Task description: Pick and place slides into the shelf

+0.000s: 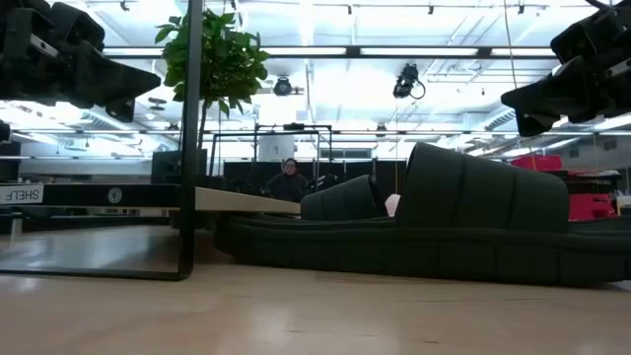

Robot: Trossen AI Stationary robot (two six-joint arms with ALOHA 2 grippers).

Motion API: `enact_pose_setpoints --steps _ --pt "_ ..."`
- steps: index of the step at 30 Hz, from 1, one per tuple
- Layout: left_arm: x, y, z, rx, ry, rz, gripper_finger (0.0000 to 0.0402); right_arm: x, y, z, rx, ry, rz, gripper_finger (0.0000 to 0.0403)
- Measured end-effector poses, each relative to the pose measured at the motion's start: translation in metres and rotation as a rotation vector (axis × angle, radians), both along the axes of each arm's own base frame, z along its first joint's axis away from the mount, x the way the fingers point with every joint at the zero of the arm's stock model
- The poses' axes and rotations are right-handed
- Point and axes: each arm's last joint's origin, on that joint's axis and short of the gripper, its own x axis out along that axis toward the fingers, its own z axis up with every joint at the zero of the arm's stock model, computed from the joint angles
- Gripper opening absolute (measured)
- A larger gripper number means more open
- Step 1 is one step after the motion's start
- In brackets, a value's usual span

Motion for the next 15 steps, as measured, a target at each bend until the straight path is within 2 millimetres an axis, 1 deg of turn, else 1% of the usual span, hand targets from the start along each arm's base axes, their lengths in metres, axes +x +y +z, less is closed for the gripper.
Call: enact_pose_setpoints --steps 8,15 --pt "0.0 0.0 -0.0001 0.0 0.0 0.0 0.0038 0.0 0.0001 0.0 0.0 0.0 0.001 0.0016" --pt "0.0 0.0 0.0001 0.0 -0.001 0.0 0.003 0.0 0.0 0.0 0.0 0.0 0.0 0.0016"
